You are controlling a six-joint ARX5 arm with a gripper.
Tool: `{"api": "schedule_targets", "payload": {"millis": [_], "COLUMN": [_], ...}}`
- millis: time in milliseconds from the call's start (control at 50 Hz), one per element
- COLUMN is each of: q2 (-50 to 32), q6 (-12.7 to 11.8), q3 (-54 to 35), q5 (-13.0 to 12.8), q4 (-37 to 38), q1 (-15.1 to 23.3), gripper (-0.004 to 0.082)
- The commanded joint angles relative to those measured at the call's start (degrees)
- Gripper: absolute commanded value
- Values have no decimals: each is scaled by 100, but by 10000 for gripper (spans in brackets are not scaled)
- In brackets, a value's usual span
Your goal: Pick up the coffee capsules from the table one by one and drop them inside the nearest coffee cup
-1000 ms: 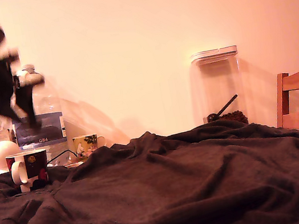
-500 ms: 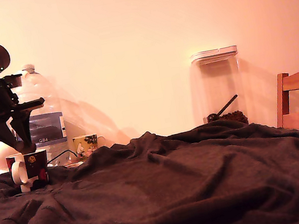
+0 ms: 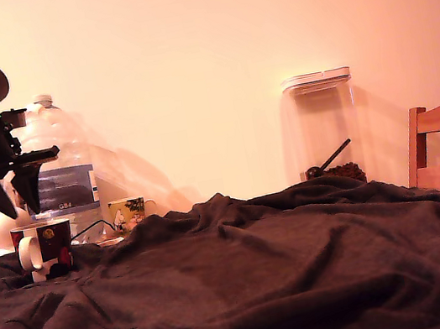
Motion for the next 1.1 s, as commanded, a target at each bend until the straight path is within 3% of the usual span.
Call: {"api": "schedule_targets", "payload": {"millis": [0, 280, 360, 440, 600, 680, 800, 1080], "q2": [22, 22, 17, 7, -66, -129, -267, -743], "q6": [-20, 101, 160, 269, 398, 448, 629, 654], "q3": [42, 42, 42, 42, 42, 42, 42, 7], "q5": [33, 63, 120, 188, 369, 450, 538, 647], "q4": [2, 120, 166, 245, 455, 621, 848, 1366], "q1": [7, -11, -11, -11, -31, -33, -50, -109], "gripper": [706, 702, 646, 529, 95, -28, -23, -23]}}
